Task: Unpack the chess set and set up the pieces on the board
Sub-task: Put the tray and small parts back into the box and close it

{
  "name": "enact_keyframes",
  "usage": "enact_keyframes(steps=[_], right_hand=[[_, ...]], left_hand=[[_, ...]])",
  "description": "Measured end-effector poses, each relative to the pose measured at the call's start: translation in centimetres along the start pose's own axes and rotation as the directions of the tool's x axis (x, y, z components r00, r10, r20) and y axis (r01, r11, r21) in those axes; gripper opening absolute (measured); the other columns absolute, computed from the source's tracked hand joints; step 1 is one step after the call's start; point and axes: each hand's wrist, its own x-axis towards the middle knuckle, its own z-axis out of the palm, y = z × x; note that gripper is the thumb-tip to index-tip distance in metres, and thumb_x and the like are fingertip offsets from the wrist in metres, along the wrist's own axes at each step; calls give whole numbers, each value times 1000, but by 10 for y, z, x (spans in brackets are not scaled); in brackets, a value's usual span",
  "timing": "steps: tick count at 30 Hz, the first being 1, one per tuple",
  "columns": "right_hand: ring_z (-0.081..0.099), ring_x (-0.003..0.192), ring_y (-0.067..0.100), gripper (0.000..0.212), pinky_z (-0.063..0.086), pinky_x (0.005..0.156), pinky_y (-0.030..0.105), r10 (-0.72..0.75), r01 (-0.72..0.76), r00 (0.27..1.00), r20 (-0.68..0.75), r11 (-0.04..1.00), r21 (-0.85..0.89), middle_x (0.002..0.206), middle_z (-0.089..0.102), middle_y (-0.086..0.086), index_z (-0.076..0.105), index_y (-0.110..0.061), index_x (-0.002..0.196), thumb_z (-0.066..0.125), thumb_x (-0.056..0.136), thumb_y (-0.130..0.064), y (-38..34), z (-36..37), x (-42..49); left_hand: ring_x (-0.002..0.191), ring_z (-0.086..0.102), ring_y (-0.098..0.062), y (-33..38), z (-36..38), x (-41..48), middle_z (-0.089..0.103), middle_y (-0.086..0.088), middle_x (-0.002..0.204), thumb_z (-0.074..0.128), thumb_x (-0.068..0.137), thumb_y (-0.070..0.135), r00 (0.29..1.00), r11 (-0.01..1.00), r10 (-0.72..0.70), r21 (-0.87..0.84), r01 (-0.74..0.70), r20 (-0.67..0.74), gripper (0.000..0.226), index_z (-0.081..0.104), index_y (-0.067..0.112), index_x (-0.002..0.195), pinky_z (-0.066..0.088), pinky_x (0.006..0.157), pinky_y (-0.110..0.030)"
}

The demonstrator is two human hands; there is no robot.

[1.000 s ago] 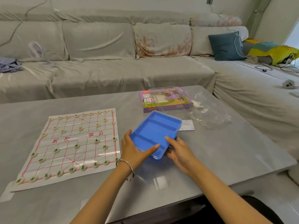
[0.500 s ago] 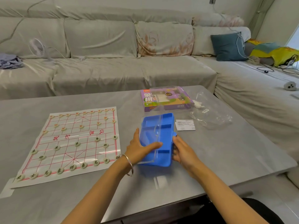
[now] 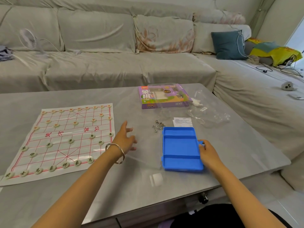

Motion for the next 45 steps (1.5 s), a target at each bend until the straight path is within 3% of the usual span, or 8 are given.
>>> enact_keyframes(steps=[5, 15, 21, 28, 31, 35, 40, 45], right_hand=[[53, 75, 20, 17, 38, 58, 27, -34, 34, 999, 4, 984, -177, 93, 60, 11, 54, -11, 94, 38, 97, -15, 16, -5, 4], [45, 60, 12, 37, 35, 56, 25, -32, 27, 999, 0, 852, -522, 68, 51, -2, 47, -17, 69, 45, 94, -44, -8, -29, 40], [54, 106, 21, 51, 42, 96, 35, 6, -3, 1000, 19, 991, -133, 119, 58, 9, 54, -6, 124, 60, 87, -41, -25, -14, 92], [61, 99, 21, 38, 49, 89, 34, 21, -26, 998, -61, 996, -87, 117, 64, 9, 67, -10, 108, 68, 81, -36, -11, 5, 132], [61, 86, 17, 23, 47, 73, 23, -18, 25, 997, -80, 996, 87, 108, 67, 12, 66, -4, 105, 63, 87, -17, -21, 1, 125], [66, 72, 12, 27, 48, 55, 12, -131, 114, 991, 27, 936, 333, 99, 70, 7, 51, -10, 107, 66, 85, -13, -50, -26, 91], [67, 77, 14, 29, 51, 63, 19, -220, 197, 921, 323, 975, 101, 90, 71, 1, 54, -21, 104, 70, 82, -10, -53, -40, 42], [48, 57, -4, 3, 37, 56, 14, -258, 417, 868, 424, 843, -341, 71, 65, -14, 74, -26, 80, 73, 79, -24, -37, -35, 30]], left_hand=[[104, 53, -31, -9, 10, 1, 52, -15, 118, 44, 95, 30, 987, 785, -158, 610, 113, 21, 45, 36, 3, 131, 42, 82, -34], [98, 56, -24, 25, 16, 27, 54, -7, 103, 35, 94, 51, 985, 245, -171, 969, 19, 24, 53, 49, 13, 127, 43, 77, -31], [127, 42, -24, 43, 80, 63, 42, -7, 141, 38, 94, 47, 933, 762, 158, 560, -324, 324, 55, 36, 16, 139, 35, 107, -38], [125, 38, -30, 41, 142, 102, 39, -12, 138, 36, 95, 47, 944, 731, 58, 630, -261, 324, 53, 36, 15, 136, 33, 104, -38], [120, 47, -25, 43, 152, 97, 50, -9, 128, 47, 95, 27, 955, 926, 206, 273, -261, 214, 43, 37, 15, 135, 40, 99, -34], [92, 58, -18, 54, 138, 82, 53, 1, 99, 59, 88, 13, 950, 944, 311, -110, -311, -18, 40, 44, 16, 125, 49, 69, -13], [78, 65, -13, 41, 107, 51, 62, -2, 98, 69, 78, 4, 929, 934, 349, -128, -334, 126, 40, 56, 17, 114, 56, 64, -20], [72, 64, -7, 5, 100, 29, 69, 3, 85, 75, 74, 11, 876, 881, 366, 185, -435, 315, 22, 69, 17, 94, 49, 66, -8]])
